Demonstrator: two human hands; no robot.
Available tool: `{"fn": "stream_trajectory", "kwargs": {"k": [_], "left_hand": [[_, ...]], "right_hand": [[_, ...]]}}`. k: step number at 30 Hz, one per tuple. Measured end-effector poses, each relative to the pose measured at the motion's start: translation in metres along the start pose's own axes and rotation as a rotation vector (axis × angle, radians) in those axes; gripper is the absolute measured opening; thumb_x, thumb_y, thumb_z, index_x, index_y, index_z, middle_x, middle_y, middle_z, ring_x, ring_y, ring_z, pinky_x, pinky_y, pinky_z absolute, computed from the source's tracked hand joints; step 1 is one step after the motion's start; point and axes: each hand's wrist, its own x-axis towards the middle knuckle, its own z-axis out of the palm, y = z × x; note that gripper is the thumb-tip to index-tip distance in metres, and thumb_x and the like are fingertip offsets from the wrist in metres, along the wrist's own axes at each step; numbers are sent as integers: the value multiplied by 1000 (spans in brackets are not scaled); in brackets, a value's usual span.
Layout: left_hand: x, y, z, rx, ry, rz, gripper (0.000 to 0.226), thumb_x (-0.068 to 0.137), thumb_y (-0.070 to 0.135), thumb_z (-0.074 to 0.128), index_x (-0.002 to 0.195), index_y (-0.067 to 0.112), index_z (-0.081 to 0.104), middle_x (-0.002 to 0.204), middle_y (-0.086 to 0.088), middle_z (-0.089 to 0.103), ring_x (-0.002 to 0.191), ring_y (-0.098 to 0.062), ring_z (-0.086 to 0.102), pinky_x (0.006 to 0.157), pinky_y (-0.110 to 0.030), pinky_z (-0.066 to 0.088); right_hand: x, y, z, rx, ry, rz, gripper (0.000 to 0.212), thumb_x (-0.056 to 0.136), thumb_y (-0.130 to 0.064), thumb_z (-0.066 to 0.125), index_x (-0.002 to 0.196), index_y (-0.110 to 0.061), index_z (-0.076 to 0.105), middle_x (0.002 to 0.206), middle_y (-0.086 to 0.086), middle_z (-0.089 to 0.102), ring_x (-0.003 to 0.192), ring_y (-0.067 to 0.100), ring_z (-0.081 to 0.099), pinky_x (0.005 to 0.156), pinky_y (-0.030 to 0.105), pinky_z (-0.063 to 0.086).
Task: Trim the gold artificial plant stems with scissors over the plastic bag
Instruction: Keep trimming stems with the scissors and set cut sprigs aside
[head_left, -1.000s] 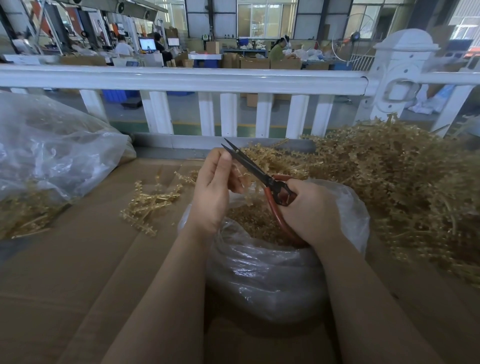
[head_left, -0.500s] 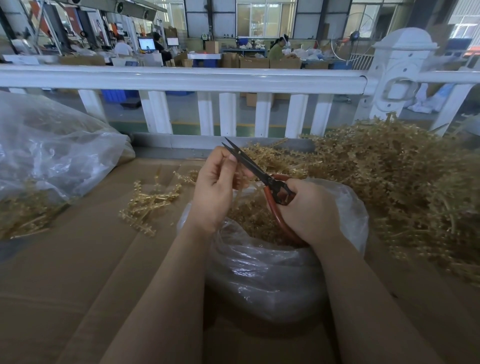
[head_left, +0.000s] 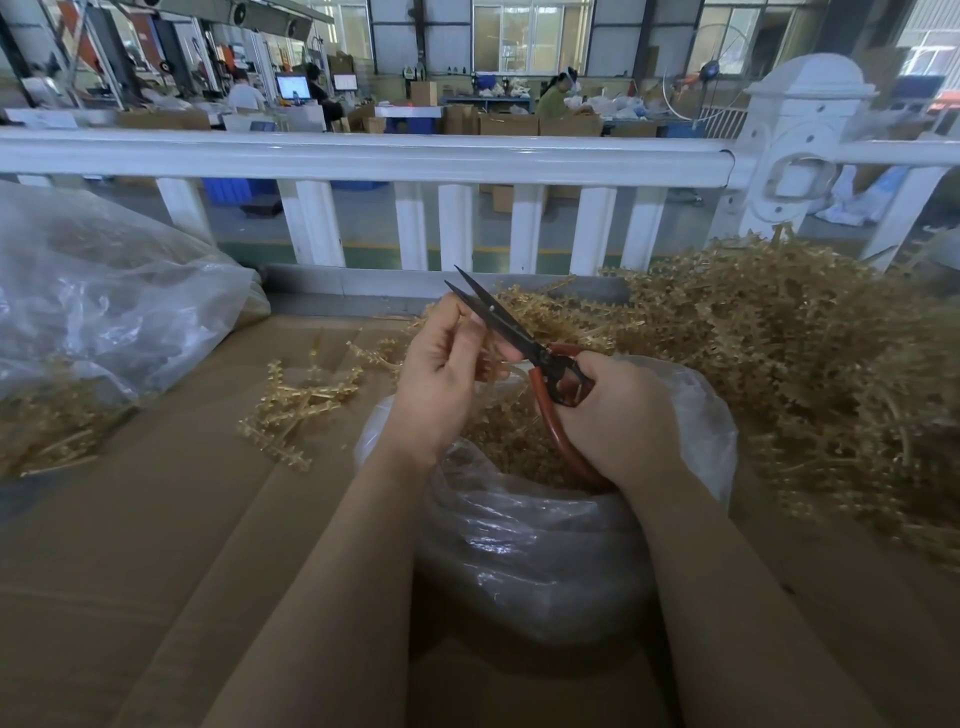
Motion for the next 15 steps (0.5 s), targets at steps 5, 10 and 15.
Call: {"fn": "stream_trajectory", "kwargs": {"k": [5,10,15], "left_hand": [[1,-4,-2,-22,-7,-12,25,108,17,37,106,1,56,83,-5,69,79,-19,67,73,-30,55],[2,-6,-4,-169,42,-73,25,109,17,32,97,7,51,82,-8,68,75,-17,64,70,-28,50],[4,-3,-10,-384,124,-169,26,109,20,32,90,15,49,78,-6,69,66,-17,60,67,-28,51]], "right_hand": [[0,-4,-1,72,17,-44,41,89,-48,67,59,-40,42,47,-13,47,66,4,58,55,13,43],[3,-2,-1,164,-40,96,37,89,-43,70,65,-15,61,56,1,60,54,14,59,55,34,52],[5,-1,-3,411,-59,280,34,89,-42,74,72,-13,68,57,-2,64,55,12,62,57,37,56]]}}
